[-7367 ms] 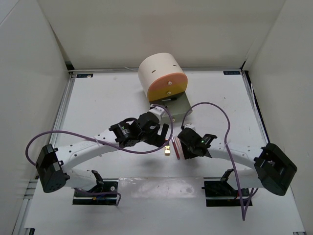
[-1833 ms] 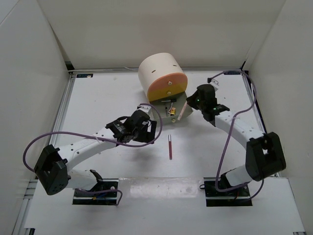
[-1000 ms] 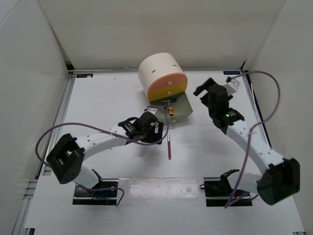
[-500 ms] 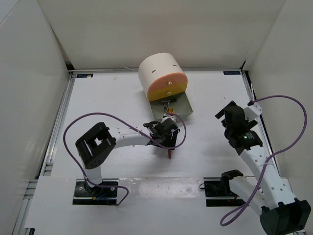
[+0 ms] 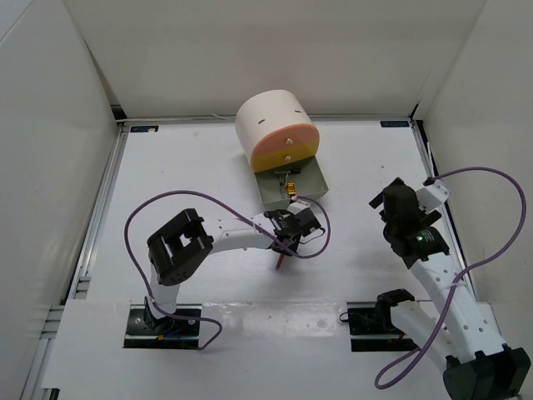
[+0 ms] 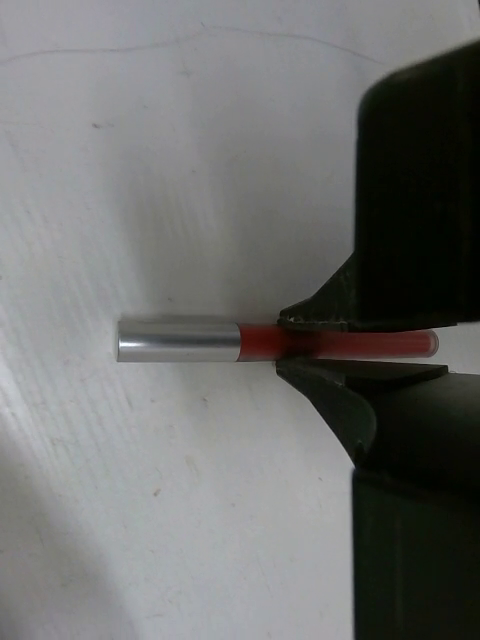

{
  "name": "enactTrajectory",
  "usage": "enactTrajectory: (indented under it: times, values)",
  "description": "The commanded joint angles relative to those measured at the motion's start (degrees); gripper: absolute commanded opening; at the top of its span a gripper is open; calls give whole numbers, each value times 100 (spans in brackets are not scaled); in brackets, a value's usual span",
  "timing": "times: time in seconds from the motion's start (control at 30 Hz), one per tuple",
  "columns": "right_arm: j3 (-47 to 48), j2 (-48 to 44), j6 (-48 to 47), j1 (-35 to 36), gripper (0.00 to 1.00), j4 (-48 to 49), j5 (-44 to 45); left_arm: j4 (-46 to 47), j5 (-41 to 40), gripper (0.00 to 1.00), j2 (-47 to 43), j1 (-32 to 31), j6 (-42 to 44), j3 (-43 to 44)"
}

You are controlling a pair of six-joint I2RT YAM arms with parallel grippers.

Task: Organize the makeup

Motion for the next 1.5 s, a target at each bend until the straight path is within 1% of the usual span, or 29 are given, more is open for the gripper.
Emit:
enactTrajectory:
  times: [0.0, 0.07, 0.1, 0.13, 0.17, 0.2, 0.27, 0.3, 0.37, 0.43, 0.5, 0.63, 0.67, 0.7, 0.73, 0.8, 0.83, 0.87, 0.9, 0.93, 1.03, 1.1, 1.17, 1.23, 1.3, 1.33, 1.37, 1.4, 1.47]
  values:
    - [-110, -144, 106, -19, 99, -3, 276, -281, -227, 9, -824, -131, 567, 53]
    - [-154, -161, 89, -19, 99, 111, 276, -53, -78, 10, -1176, -157, 979, 45]
    - [-198, -196, 88, -19, 99, 146, 293, 87, 62, 10, -1317, -149, 1635, 62]
    - [-233, -249, 106, -19, 99, 225, 276, 298, 211, 10, -1527, -149, 1902, 167]
    - [-260, -293, 71, -19, 99, 235, 259, 369, 195, 9, -1590, -140, 2131, 255]
    - [-304, -285, 36, -19, 99, 269, 258, 588, 108, 10, -1721, -79, 2612, 290]
    - [-357, -354, -34, -19, 99, 392, 241, 791, 28, 11, -1723, 61, 3028, 554]
    - [-374, -355, -69, -19, 99, 410, 241, 818, 54, 16, -1688, 158, 3517, 659]
    - [-366, -355, -105, -19, 99, 393, 206, 1002, 11, 19, -1495, 404, 3951, 984]
    - [-357, -372, -149, -1, 99, 358, 171, 1151, 54, 19, -1180, 588, 4800, 1317]
    - [-339, -390, -140, -1, 99, 323, 118, 1161, 98, 19, -933, 712, 5277, 1538]
    - [-287, -390, -105, -18, 99, 182, -23, 1179, 133, 18, -370, 1046, 5700, 2030]
    - [-260, -390, -140, -19, 99, 147, -75, 1126, 281, 20, -160, 1177, 5737, 2222]
    - [-243, -390, -140, -19, 99, 34, -110, 1074, 335, 27, -88, 1231, 5789, 2311]
    - [-234, -408, -140, -19, 99, 41, -163, 1038, 344, 49, 8, 1283, 5824, 2382]
    - [-216, -425, -184, -19, 99, -64, -198, 793, 248, 55, 158, 1310, 5843, 2698]
    - [-216, -443, -210, -19, 99, -64, -251, 757, 230, 69, 193, 1302, 5842, 2786]
    - [-190, -460, -315, -1, 99, -29, -338, 687, 274, 74, 124, 1310, 5825, 2857]
    - [-181, -478, -420, -18, 99, -12, -461, 686, 318, 80, 71, 1310, 5807, 2883]
    - [-198, -461, -561, 16, 99, 110, -654, 704, 336, 98, 1, 1293, 5772, 2875]
    - [-304, -408, -790, 17, 99, 356, -1058, 897, 344, 98, -403, 1310, 5597, 2822]
    - [-304, -320, -1123, 17, 99, 480, -1340, 950, 502, 98, -718, 1310, 5491, 2805]
    - [-322, -215, -1632, 51, 99, 709, -1867, 933, 730, 98, -930, 1380, 5351, 2804]
    - [-339, -75, -1931, 113, 99, 901, -2253, 933, 1038, 98, -1194, 1617, 5175, 2848]
    - [-339, 66, -1995, 157, 99, 1008, -2360, 863, 1362, 98, -1283, 1915, 4754, 2962]
    - [-330, 241, -2073, 227, 99, 1060, -2413, 723, 1721, 98, -1248, 2308, 4578, 3180]
    - [-322, 312, -2178, 297, 99, 1113, -2518, 635, 1907, 98, -1213, 2512, 4455, 3348]
    - [-313, 365, -2214, 367, 99, 1131, -2571, 547, 1926, 98, -1143, 2697, 4254, 3489]
    - [-322, 628, -2267, 595, 99, 1253, -2589, 345, 1927, 98, -810, 3137, 4190, 4024]
